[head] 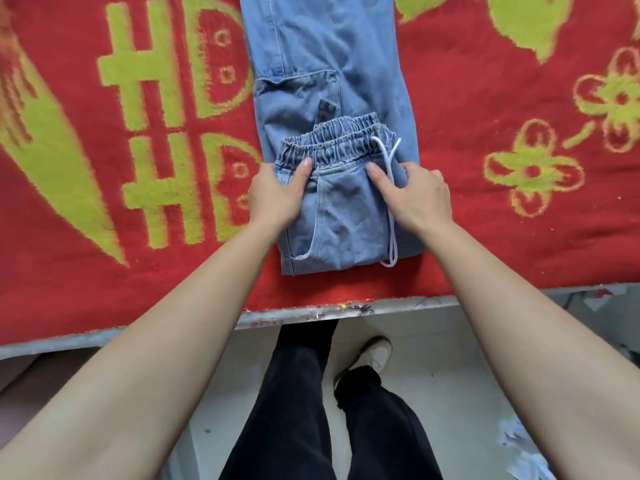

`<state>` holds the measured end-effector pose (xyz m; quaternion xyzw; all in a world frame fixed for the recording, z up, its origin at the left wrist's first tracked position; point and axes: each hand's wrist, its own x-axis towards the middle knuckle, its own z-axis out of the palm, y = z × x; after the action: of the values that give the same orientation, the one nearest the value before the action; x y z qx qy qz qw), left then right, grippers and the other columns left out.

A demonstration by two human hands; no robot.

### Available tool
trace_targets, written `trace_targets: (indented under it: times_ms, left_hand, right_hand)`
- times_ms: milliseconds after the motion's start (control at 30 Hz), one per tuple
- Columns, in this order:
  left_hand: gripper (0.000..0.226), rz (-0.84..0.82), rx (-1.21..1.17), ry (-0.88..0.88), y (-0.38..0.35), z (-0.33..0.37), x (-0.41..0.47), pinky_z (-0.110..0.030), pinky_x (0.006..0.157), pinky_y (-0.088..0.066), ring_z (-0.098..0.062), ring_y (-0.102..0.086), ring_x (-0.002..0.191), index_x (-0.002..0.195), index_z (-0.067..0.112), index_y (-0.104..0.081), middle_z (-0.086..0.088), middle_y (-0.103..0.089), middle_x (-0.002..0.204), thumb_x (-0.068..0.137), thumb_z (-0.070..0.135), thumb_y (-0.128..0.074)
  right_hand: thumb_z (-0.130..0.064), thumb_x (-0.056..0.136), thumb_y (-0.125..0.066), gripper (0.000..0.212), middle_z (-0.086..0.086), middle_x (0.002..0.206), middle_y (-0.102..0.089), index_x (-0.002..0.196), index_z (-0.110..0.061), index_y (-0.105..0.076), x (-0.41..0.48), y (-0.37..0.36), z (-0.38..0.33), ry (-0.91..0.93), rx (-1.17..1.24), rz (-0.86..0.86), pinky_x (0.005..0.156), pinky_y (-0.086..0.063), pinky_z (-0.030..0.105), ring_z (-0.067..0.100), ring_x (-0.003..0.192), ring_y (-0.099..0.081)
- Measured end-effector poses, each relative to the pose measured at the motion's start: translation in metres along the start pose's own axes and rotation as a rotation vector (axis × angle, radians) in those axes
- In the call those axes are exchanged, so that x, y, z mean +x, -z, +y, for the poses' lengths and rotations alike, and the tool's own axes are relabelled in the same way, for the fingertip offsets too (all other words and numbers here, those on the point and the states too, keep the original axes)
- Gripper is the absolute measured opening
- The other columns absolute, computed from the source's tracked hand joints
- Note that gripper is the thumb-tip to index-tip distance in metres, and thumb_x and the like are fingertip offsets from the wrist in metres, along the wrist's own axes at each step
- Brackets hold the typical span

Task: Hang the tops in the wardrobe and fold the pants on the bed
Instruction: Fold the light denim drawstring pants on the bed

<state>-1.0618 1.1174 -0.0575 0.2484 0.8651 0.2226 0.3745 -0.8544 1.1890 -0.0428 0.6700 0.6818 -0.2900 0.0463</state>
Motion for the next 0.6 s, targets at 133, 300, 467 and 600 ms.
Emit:
trace_targets:
  times_ms: [133, 300, 467, 600]
  left_hand:
    - [0.049, 0.090, -0.004, -0.212, 0.003, 0.018, 0.008, -0.037, 0.065, -0.041, -0.025, -0.054, 0.067, 0.078, 0.005, -0.055, -0.003, -0.059, 0.069, 0.089, 0.052, -0.060]
    - [0.030, 0.177, -0.023, -0.222, 0.005, 0.037, 0.033, -0.023, 0.060, -0.028, -0.016, -0.053, 0.068, 0.094, 0.011, -0.058, -0.002, -0.064, 0.082, 0.091, 0.041, -0.064]
    - [0.050, 0.133, 0.257, -0.118, 0.003, 0.038, 0.051, -0.033, 0.074, -0.037, -0.029, -0.057, 0.103, 0.115, 0.015, -0.047, -0.007, -0.057, 0.116, 0.085, 0.049, -0.068]
    - [0.040, 0.375, 0.370, -0.636, 0.014, 0.038, 0.027, -0.041, 0.083, -0.044, -0.030, -0.050, 0.100, 0.115, 0.010, -0.053, -0.015, -0.051, 0.109, 0.082, 0.028, -0.069]
  right_hand:
    - [-0.066, 0.093, -0.042, 0.064, 0.019, 0.080, -0.066, 0.074, -0.007, -0.056, 0.015, 0.007, -0.013, 0.126, 0.030, 0.123, 0.066, -0.041, 0.042, 0.043, 0.082, -0.059]
    - [-0.066, 0.093, -0.045, 0.052, 0.011, 0.087, -0.066, 0.081, -0.015, -0.049, 0.040, 0.009, -0.031, 0.090, 0.014, 0.178, 0.065, -0.036, 0.037, 0.038, 0.084, -0.061]
    - [-0.055, 0.088, -0.058, 0.048, 0.010, 0.120, -0.060, 0.120, -0.020, -0.049, 0.053, -0.002, -0.038, -0.061, -0.011, 0.048, 0.084, -0.044, 0.041, 0.035, 0.110, -0.058]
    - [-0.030, 0.087, -0.063, 0.059, 0.014, 0.143, -0.033, 0.139, -0.017, -0.037, 0.022, -0.009, -0.030, 0.445, -0.131, 0.492, 0.104, -0.037, 0.042, 0.032, 0.127, -0.044]
